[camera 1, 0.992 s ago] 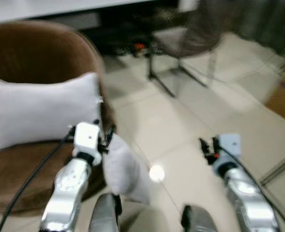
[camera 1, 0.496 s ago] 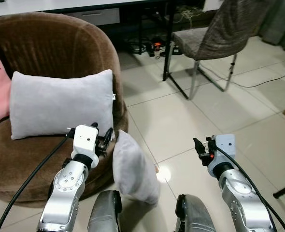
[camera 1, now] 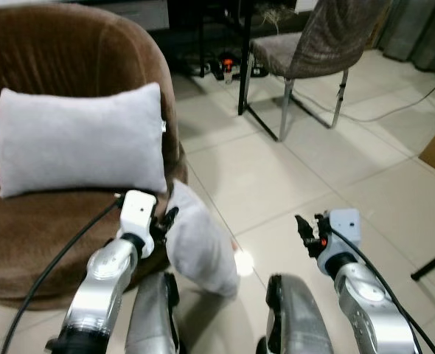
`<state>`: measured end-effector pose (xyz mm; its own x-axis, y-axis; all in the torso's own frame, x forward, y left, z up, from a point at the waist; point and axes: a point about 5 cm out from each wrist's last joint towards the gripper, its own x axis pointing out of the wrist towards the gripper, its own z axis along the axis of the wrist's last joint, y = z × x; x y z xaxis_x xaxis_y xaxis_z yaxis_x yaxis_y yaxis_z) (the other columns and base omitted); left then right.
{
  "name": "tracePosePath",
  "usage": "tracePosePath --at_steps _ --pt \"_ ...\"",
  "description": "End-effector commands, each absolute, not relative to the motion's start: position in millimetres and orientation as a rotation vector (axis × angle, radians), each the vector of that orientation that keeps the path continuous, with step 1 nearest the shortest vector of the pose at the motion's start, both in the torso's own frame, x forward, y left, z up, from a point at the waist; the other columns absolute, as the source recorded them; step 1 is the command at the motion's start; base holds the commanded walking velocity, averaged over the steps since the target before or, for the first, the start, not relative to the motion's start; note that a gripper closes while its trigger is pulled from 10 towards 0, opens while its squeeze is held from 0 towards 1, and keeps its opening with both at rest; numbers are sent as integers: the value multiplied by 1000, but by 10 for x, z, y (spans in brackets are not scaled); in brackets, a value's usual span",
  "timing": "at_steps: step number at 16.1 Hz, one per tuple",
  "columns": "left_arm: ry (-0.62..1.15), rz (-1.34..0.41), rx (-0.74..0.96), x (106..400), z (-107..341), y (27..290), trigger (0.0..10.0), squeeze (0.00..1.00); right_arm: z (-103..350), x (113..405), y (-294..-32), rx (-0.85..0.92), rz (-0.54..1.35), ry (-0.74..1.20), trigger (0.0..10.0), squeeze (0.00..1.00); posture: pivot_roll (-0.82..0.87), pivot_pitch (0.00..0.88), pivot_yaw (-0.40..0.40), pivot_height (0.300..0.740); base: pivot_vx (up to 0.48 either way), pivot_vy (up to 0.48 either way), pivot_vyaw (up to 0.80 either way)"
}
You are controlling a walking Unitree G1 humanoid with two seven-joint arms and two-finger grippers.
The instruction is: Move the pillow to the sofa from floor
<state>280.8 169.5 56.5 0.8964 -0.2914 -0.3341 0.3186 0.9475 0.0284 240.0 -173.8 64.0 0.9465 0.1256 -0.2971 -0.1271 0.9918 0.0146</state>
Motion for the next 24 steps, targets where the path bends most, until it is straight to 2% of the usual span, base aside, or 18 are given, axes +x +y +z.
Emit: tracePosePath --at_steps 1,2,3,4,7,11,13,16,21,22,23,24 --pt "379 -318 80 2850 519 1691 10000 0 678 2383 -1730 1 149 292 10000 0 17 0 11 485 0 0 0" --pt "425 -323 110 2879 437 1681 10000 0 668 2355 -1707 -16 191 313 10000 0 10 0 6 485 0 0 0" --pt "464 -337 98 2902 372 1652 10000 169 660 2334 -1675 -49 255 336 10000 0 7 0 -2 485 0 0 0" --pt "515 -331 79 2931 310 1627 10000 1000 673 2323 -1642 -76 332 349 10000 0 3 0 -10 485 0 0 0" --pt "652 -302 54 3012 154 1524 10000 1000 835 2327 -1603 -110 519 367 10000 0 -45 0 -4 485 0 0 0" --pt "659 -346 8 3059 130 1377 10000 1000 937 2263 -1621 -144 620 377 10000 0 -105 1 15 485 0 0 0" --pt "662 -381 37 3107 142 1294 10000 1000 994 2222 -1651 -150 652 390 10000 0 -137 26 25 485 0 0 0" --pt "659 -308 149 3204 184 1335 10000 1000 1074 2122 -1694 -154 651 405 10000 0 -175 50 33 485 0 0 0" --pt "703 -325 66 3124 77 1235 10000 1000 1116 1933 -1675 -160 661 443 10000 0 -245 86 28 485 0 0 0" --pt "708 -320 61 3112 61 1229 10000 875 1133 1917 -1671 -163 666 448 10000 0 -251 93 25 485 0 0 0" --pt "723 -299 69 3094 36 1251 10000 71 1149 1909 -1662 -163 674 450 10000 0 -257 102 19 485 0 0 0" --pt "734 -257 97 3085 16 1307 10000 0 1168 1901 -1653 -160 682 451 10000 0 -261 108 14 485 0 0 0"
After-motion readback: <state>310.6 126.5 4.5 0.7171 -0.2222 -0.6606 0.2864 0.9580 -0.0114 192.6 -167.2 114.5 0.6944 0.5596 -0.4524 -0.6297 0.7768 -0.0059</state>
